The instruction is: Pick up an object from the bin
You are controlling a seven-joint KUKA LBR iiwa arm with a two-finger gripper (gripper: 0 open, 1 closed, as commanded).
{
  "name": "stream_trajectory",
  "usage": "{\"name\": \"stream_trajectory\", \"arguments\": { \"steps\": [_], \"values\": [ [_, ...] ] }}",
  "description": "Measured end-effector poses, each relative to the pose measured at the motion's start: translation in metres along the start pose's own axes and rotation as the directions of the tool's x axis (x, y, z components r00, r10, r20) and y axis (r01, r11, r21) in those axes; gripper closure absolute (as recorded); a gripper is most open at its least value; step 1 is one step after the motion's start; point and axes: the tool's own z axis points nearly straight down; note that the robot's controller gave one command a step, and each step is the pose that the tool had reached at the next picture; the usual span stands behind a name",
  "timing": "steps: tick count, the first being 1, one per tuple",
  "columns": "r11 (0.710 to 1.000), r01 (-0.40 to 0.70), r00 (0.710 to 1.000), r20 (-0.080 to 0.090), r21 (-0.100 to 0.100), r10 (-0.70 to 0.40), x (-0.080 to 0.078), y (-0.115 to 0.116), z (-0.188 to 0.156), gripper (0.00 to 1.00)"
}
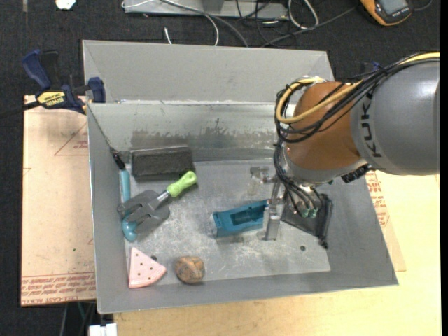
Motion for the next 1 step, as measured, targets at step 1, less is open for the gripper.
{"name": "stream_trajectory", "arguments": {
  "steps": [1],
  "values": [
    [0.998, -0.066, 0.998, 0.002, -0.001, 0.066, 0.0058, -0.0043, 0.0414, 0.00]
  ]
}}
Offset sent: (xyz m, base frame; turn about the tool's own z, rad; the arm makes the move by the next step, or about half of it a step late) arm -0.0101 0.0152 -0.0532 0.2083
